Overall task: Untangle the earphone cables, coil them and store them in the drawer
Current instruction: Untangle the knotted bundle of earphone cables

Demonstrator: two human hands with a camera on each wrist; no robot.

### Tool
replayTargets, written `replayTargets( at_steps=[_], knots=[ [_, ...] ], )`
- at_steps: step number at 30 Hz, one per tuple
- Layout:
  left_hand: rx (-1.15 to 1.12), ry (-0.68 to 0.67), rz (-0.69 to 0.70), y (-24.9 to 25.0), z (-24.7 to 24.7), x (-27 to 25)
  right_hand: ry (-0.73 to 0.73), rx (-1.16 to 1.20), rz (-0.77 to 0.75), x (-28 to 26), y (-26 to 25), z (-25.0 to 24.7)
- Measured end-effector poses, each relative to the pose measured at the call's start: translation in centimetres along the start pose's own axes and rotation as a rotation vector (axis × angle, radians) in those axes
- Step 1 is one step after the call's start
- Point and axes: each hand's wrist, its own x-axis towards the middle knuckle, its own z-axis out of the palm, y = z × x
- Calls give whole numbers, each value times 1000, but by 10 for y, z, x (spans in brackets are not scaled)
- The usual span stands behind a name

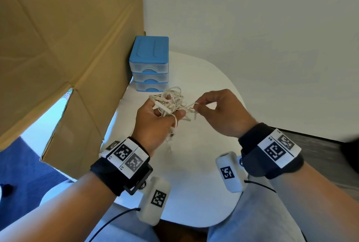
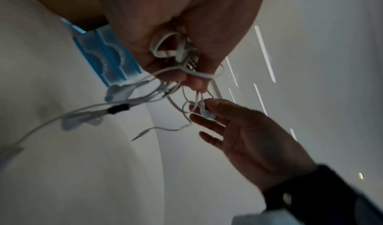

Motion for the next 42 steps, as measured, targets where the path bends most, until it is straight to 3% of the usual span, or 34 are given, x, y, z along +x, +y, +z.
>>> replayTargets(
  at_steps=[2,5,9,13,18,20,23,24,29,32,34,36,39,40,42],
  knots=[
    [32,22,-8,-6,1,1,85,-56,20,2,0,-1],
    [96,31,-12,-10,1,1,153,60,44,6,-4,-4],
    [160,68,-45,-10,-3,4,98,177,50,4,-7,-6],
    [97,87,-128,-4,-5,4,10,135,73,1,-4,-7],
    [22,113,-198,2,-7,9,118,51,81,4,2,-11],
    [48,122,-213,1,-8,10,149,221,73,3,-3,-12],
    [64,121,-252,-1,-10,10,107,719,100,-1,-17,-14],
    [34,125,-281,-1,-10,11,99,757,116,-2,-19,-14],
    [-39,189,-351,1,-18,19,113,211,39,-1,-5,-24],
    [-27,193,-348,2,-16,16,223,-82,-34,3,2,-26],
    [-15,181,-340,2,-11,13,355,-115,-54,6,3,-27],
    [-14,177,-336,1,-8,11,405,107,3,9,-2,-30],
    [-21,160,-343,0,-10,12,217,527,190,7,-17,-32],
    [-31,146,-338,0,-11,11,137,514,208,6,-19,-32],
    [-61,119,-318,1,-9,10,-1,273,144,4,-19,-31]
  ],
)
